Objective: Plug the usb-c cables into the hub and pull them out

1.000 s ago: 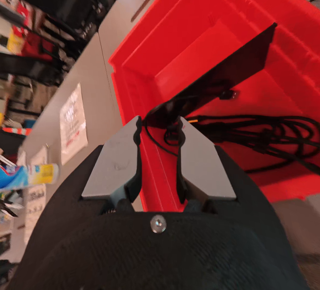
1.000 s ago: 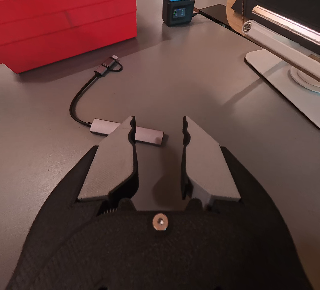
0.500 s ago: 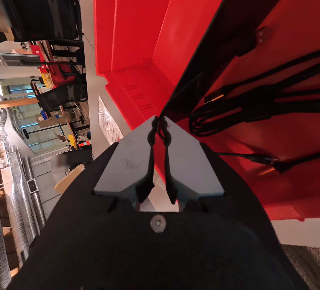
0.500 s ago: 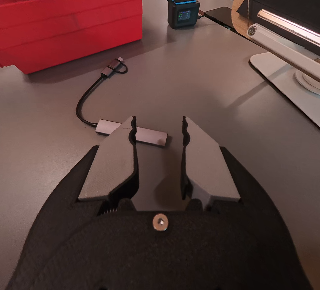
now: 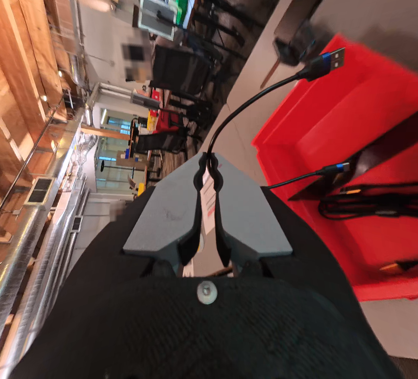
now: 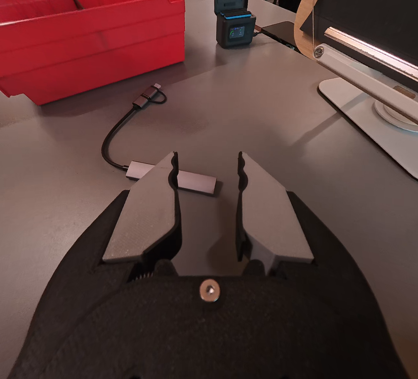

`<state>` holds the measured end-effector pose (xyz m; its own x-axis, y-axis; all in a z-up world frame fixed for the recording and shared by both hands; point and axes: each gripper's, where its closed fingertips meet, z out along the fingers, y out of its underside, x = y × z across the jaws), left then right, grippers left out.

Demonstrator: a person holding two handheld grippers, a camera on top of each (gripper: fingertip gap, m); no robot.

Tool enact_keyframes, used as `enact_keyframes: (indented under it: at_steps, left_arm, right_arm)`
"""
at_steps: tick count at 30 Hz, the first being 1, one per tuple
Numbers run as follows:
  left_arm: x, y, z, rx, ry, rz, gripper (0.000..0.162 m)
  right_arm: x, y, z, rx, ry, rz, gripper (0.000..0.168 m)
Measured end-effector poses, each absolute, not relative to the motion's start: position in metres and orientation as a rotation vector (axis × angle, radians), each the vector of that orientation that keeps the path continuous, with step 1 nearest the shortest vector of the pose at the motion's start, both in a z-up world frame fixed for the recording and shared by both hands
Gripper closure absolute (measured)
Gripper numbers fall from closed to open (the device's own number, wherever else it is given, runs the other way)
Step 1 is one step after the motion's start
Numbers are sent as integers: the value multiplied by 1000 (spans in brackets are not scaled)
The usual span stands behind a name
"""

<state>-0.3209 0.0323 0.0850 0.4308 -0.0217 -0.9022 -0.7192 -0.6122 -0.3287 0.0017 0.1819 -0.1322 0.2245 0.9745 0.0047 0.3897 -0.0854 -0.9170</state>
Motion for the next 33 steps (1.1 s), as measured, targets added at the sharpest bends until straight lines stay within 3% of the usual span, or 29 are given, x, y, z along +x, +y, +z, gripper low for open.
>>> enact_keyframes:
  at_steps: [6,14,18,20,21,25,28,33]
  left_arm:
    - [-207,67,88,-1827,813,1045,160]
    - [-86,124,-22,-1880,1051,709,160]
    - [-62,140,-58,-1921,1095,597,160]
    - [-55,146,-69,-1936,1085,537,160]
    - [-54,149,-75,-1952,1074,519,161]
    - [-60,155,-95,-2031,985,439,159]
    - [-64,148,-105,-2126,854,294,137]
    - [-54,118,-129,-2180,720,110,135]
  right_arm:
    - [3,173,-114,-1559,-1286,963,116]
    - [1,137,-91,-1424,-1357,1282,115]
    - [-3,130,-102,-1445,-1438,1266,127]
    - [-1,144,-117,-1515,-1449,1121,163]
    - [0,148,-119,-1528,-1447,1091,168]
    - [3,160,-123,-1619,-1392,1103,168]
    - [11,179,-128,-1697,-1311,1046,168]
    - [18,192,-133,-1773,-1253,1020,168]
